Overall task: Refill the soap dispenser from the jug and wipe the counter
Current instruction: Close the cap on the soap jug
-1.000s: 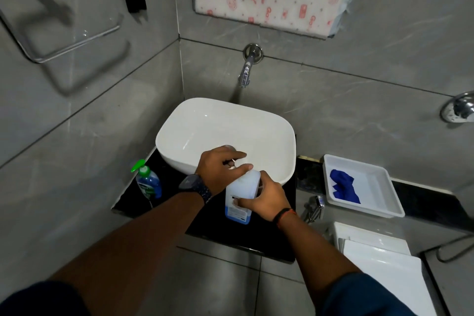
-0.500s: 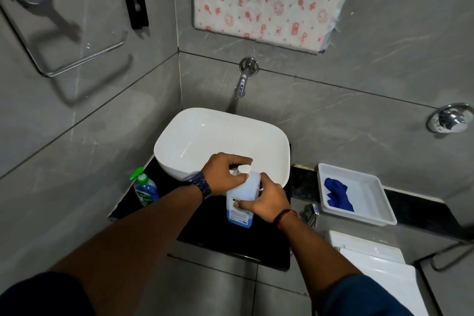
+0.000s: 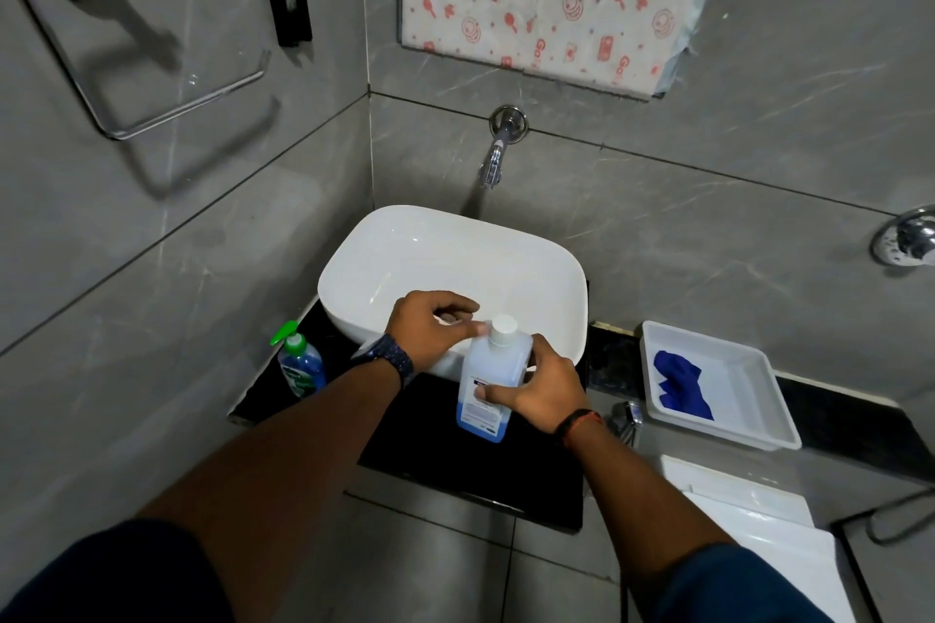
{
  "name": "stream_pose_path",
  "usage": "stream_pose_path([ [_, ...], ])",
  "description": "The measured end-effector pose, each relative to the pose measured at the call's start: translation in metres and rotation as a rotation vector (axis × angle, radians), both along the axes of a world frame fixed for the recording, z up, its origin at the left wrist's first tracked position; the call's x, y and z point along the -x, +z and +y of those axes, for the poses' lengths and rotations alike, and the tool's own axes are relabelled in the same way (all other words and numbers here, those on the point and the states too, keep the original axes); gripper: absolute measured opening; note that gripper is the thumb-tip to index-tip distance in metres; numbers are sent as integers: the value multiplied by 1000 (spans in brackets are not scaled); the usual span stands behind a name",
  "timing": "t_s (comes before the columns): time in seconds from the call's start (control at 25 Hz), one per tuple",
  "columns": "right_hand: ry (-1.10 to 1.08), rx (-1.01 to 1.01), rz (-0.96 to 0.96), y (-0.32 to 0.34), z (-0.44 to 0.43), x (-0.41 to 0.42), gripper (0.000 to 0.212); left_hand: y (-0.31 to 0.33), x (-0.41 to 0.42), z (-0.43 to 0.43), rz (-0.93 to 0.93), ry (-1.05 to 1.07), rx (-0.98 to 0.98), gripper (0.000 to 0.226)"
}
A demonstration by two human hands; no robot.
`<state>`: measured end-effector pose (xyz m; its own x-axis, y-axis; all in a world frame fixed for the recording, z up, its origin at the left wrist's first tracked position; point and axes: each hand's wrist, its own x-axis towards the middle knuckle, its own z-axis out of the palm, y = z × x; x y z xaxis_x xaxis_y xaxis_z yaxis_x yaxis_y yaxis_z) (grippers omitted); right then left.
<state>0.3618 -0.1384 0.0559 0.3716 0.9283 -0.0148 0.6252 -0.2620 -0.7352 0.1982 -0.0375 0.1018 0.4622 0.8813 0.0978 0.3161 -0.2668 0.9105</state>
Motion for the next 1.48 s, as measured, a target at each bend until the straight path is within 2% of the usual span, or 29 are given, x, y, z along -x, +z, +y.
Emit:
stream_pose_path([
  [0.08,-7,5,-11,-1,0,-4,79,-2,1,0,-19,33,-50,9],
  [0.12,0,15,-16,0,1,-4,79,-1,0,-1,-18,23,-58,9],
  [0.24,7,30,-6,1,4,-2,78,1,-11,-6,54,-52,-72,34],
  [0.32,-4,26,0,1,5,0,77,3,-18,-6,89,-69,-89,42],
  [0.56,1,37,-3,0,6,-4,77,3,-25,-7,68,-118,-157,29],
  [0.76,25,39,-3,0,6,-6,75,-2,-27,-5,141,-3,-202,42],
  [1.0,108,52,61,3,7,-15,75,-3,-29,6,122,-167,-316,33],
  [1.2,128,73,118,3,2,-26,76,0,-37,8,183,-298,-263,33],
  [1.28,108,49,150,5,1,-31,77,0,-37,8,142,-276,-194,57],
  [1.36,74,17,202,13,2,-42,78,-9,-33,9,169,-266,-128,101],
  [1.4,56,6,234,18,3,-49,78,-15,-32,9,208,-272,-90,115],
  [1.48,31,-13,283,29,5,-61,80,-27,-35,10,259,-334,7,120],
])
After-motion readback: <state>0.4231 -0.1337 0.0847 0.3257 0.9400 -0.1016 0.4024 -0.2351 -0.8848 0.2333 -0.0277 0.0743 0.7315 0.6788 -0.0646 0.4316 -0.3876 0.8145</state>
